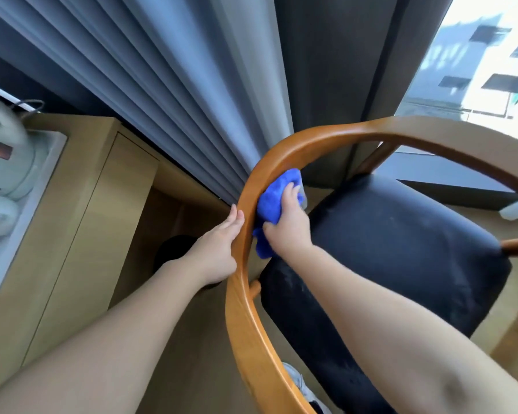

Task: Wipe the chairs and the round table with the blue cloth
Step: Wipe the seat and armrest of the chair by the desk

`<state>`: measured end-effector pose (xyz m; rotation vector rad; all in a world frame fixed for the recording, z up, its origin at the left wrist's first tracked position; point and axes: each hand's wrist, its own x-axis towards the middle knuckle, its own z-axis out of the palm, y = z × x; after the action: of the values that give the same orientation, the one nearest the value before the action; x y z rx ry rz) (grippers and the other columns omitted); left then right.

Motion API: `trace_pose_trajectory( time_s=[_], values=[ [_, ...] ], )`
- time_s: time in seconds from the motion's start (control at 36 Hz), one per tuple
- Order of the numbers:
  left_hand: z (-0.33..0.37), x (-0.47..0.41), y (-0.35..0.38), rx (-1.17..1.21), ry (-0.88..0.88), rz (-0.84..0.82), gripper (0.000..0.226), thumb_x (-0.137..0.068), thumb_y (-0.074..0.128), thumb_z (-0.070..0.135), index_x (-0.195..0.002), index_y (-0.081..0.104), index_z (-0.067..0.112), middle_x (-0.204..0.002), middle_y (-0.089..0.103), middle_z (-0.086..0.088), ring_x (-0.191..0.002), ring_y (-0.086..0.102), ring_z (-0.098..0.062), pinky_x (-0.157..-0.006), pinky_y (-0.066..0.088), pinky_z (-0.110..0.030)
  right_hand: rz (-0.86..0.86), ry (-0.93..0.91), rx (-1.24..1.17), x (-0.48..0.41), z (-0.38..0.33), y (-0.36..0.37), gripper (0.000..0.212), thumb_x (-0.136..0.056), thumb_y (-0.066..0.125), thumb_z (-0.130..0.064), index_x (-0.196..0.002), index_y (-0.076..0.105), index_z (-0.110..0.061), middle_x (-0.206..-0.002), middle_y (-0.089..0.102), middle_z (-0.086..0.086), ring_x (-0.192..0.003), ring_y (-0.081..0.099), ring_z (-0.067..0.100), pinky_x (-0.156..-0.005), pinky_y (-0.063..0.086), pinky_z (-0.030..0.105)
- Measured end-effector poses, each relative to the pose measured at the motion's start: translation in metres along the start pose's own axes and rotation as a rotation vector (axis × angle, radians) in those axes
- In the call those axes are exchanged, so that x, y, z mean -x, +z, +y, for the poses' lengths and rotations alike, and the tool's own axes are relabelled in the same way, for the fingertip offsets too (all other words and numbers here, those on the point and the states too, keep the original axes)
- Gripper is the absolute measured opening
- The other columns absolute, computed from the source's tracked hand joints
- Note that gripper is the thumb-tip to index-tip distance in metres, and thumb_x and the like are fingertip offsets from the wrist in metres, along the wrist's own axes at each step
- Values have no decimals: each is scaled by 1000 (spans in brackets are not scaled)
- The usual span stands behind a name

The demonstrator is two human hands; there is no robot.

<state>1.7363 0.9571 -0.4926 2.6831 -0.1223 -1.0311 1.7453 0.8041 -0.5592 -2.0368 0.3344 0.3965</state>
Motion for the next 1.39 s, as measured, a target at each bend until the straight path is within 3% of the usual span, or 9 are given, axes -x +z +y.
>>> trace_pose_trajectory(
  time_s=[0.19, 0.28, 0.44, 0.58, 0.69, 0.83, 1.17, 1.28, 1.39],
  values=[
    [3, 1, -8, -19, 14, -35, 93, -78, 46, -5, -151, 0, 31, -155, -11, 21, -139, 27, -19, -101, 43, -30, -230, -138, 145, 54, 26, 31, 92, -84, 59, -8, -155, 2, -21, -162, 5, 2, -134, 41, 25, -100, 40, 25],
    [3, 0, -10, -42, 13, 6, 88, -81, 46, -3, -151, 4, 32, -156, -4, 21, -139, 28, -19, -102, 42, -31, -242, -76, 83, 48, 29, 13, 88, -85, 56, -11, -155, 6, -26, -157, 25, 4, -131, 43, 25, -96, 37, 22],
    [5, 4, -17, -76, 6, 95, 84, -85, 43, -3, -151, 3, 32, -157, 1, 19, -143, 17, -17, -108, 36, -36, 137, 86, -127, 5, 32, -41, 68, -75, 55, -15, -140, 36, -19, -129, 55, 9, -118, 52, 29, -93, 39, 27],
    [0, 12, -23, -70, -6, 134, 87, -82, 40, -7, -151, 5, 31, -157, 2, 18, -144, 13, -14, -111, 30, -37, 315, 156, -187, -49, 14, -82, 69, -78, 56, -15, -142, 32, -13, -137, 49, 10, -121, 50, 32, -100, 40, 34],
    [-12, 23, -23, -63, -10, 141, 87, -79, 37, -9, -150, 7, 32, -156, 3, 20, -144, 11, -11, -113, 27, -39, 233, 183, -92, -54, -7, -67, 86, -84, 56, -16, -153, 6, -11, -157, 23, 11, -129, 43, 34, -105, 39, 38],
    [-23, 41, -22, -30, -20, 163, 86, -78, 34, -11, -150, 12, 30, -156, 9, 17, -143, 12, -8, -115, 25, -37, 5, 79, 84, -8, -17, -14, 86, -85, 56, -15, -153, 4, -9, -155, 25, 18, -129, 43, 38, -103, 39, 39],
    [-20, 106, -13, 46, 37, 208, 81, -79, 35, -10, -149, 20, 27, -156, 17, 11, -143, 13, -9, -116, 20, -33, -663, 53, 468, 137, 18, -3, 59, -76, 58, -16, -133, 44, -18, -119, 58, 7, -108, 57, 28, -87, 50, 36],
    [-14, 139, -19, 43, 88, 213, 75, -83, 35, -8, -149, 23, 26, -156, 19, 10, -143, 15, -9, -115, 20, -31, -706, 33, 563, 173, 14, -26, 60, -77, 58, -15, -135, 43, -21, -121, 58, 7, -108, 57, 29, -86, 50, 37],
    [-3, 174, -22, 58, 150, 213, 68, -85, 36, -4, -147, 28, 25, -154, 25, 8, -142, 20, -12, -115, 25, -35, -581, -5, 529, 214, 11, -48, 67, -72, 56, -14, -137, 41, -25, -127, 57, 3, -117, 54, 27, -91, 47, 33]
  ],
)
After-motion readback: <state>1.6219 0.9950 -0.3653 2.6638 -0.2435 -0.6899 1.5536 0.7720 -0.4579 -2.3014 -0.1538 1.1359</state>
